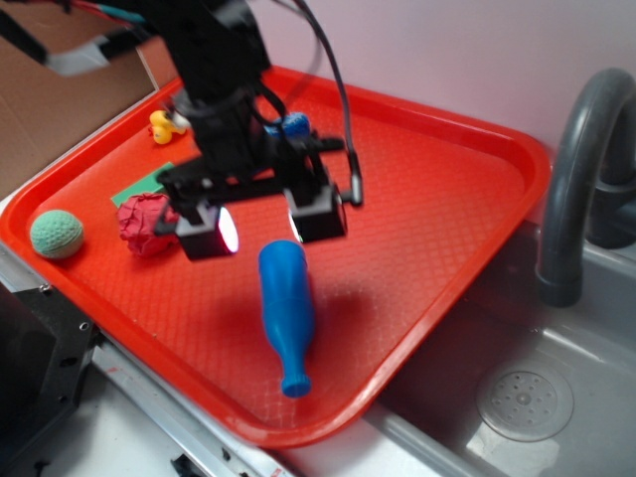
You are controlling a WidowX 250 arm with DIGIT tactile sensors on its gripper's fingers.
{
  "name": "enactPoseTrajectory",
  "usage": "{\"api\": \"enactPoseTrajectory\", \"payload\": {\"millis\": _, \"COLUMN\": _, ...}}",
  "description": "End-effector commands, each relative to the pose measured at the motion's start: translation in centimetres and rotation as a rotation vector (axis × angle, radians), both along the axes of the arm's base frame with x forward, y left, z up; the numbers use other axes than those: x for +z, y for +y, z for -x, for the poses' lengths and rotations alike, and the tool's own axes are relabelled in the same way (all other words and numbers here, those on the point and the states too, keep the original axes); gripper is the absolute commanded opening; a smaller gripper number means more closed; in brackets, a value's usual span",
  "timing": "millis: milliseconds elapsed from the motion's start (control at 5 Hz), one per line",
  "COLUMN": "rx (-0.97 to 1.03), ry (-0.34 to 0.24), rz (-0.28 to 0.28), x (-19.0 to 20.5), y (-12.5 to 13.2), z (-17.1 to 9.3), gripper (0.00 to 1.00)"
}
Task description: Grab the blue bottle.
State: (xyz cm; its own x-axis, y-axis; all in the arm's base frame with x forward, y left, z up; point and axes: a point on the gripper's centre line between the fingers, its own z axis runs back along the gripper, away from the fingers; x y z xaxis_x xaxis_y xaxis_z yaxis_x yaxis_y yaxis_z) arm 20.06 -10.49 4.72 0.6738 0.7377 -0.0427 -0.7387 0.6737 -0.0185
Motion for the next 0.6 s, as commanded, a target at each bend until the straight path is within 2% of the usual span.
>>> {"api": "enactPoseTrajectory", "payload": {"millis": 0, "rx": -0.062, "ry": 0.015, "rz": -0.011, "x": -3.47, "y": -1.86, "z": -0.40, "gripper": 1.00}}
{"api": "enactPoseTrajectory", "payload": {"millis": 200, "rx": -0.062, "ry": -0.005, "rz": -0.013, "x": -3.98, "y": -2.03, "z": 0.03, "gripper": 0.00}}
{"api": "enactPoseTrajectory", "payload": {"millis": 400, "rx": -0.046, "ry": -0.006, "rz": -0.026, "x": -4.16, "y": -1.95, "z": 0.36, "gripper": 0.00}}
